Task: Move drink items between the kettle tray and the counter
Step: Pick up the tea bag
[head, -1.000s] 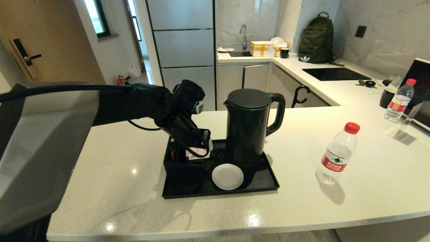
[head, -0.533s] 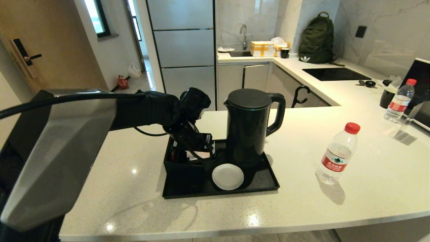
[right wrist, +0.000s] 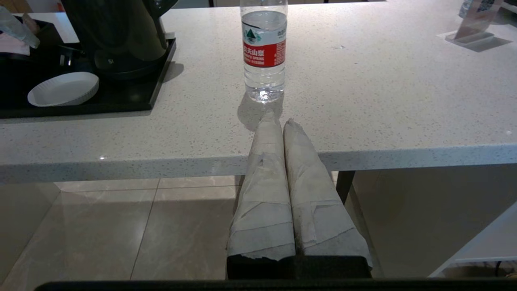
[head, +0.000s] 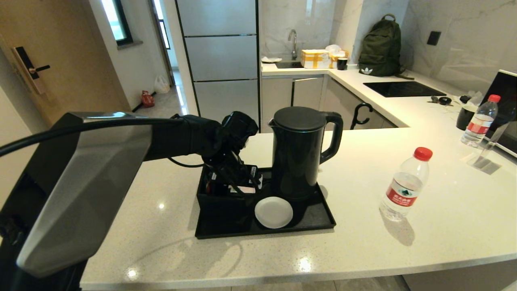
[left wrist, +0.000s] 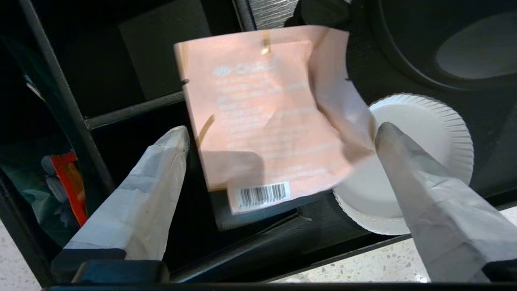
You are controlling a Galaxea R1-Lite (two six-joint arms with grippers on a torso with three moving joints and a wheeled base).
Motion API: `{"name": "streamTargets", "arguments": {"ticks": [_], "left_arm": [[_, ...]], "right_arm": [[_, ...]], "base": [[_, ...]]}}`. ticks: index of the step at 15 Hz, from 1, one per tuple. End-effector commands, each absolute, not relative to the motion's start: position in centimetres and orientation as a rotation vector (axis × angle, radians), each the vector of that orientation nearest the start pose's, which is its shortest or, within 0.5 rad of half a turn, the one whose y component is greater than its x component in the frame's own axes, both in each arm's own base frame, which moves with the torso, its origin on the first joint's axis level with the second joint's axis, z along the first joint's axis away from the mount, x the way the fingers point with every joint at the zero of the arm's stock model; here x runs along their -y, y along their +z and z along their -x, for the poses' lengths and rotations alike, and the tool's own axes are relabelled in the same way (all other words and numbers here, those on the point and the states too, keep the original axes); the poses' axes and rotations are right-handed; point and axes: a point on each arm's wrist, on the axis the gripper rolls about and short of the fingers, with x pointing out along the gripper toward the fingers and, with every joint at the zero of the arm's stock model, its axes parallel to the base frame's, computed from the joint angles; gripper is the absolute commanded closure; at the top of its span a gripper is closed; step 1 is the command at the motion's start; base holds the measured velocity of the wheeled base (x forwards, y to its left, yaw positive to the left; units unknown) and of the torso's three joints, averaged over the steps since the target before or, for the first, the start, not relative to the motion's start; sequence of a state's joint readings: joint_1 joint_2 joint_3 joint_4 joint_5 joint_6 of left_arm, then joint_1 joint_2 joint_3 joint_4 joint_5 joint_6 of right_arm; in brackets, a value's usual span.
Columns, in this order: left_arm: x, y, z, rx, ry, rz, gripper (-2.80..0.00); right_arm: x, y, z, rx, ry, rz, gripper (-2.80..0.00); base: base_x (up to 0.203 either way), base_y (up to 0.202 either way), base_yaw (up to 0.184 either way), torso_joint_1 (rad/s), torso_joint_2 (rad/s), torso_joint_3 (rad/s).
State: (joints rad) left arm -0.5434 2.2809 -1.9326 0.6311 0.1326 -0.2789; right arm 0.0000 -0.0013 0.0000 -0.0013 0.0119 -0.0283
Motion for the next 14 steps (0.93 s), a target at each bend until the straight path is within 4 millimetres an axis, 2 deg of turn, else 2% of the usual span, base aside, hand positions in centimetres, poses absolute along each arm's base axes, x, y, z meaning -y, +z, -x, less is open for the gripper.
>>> {"name": "streamTargets", "arguments": {"ticks": [1,5,12,14], "left_arm": [[22.6,15.4,-38.0,-0.971,-0.241,-0.071,-2.80],[23.3,15.6,-37.9,-0.926,-0.221,-0.088,-2.80],[23.3,15.6,-37.9,-0.925,-0.221,-0.088,-2.80],[22.5,17.2,-37.7,-0.863,-0.139,-0.098,-2.80]], "right_arm": [[0.0,7.5,2.3,0.000,0.012,0.029,0.00],[0.0,7.5,2.3,0.000,0.012,0.029,0.00],[0.0,7.5,2.3,0.000,0.012,0.029,0.00],[0.0,7.5,2.3,0.000,0.012,0.029,0.00]], "base": [[0.000,0.000,0.000,0.000,0.00,0.000],[0.000,0.000,0.000,0.000,0.00,0.000],[0.000,0.000,0.000,0.000,0.00,0.000],[0.000,0.000,0.000,0.000,0.00,0.000]]}}
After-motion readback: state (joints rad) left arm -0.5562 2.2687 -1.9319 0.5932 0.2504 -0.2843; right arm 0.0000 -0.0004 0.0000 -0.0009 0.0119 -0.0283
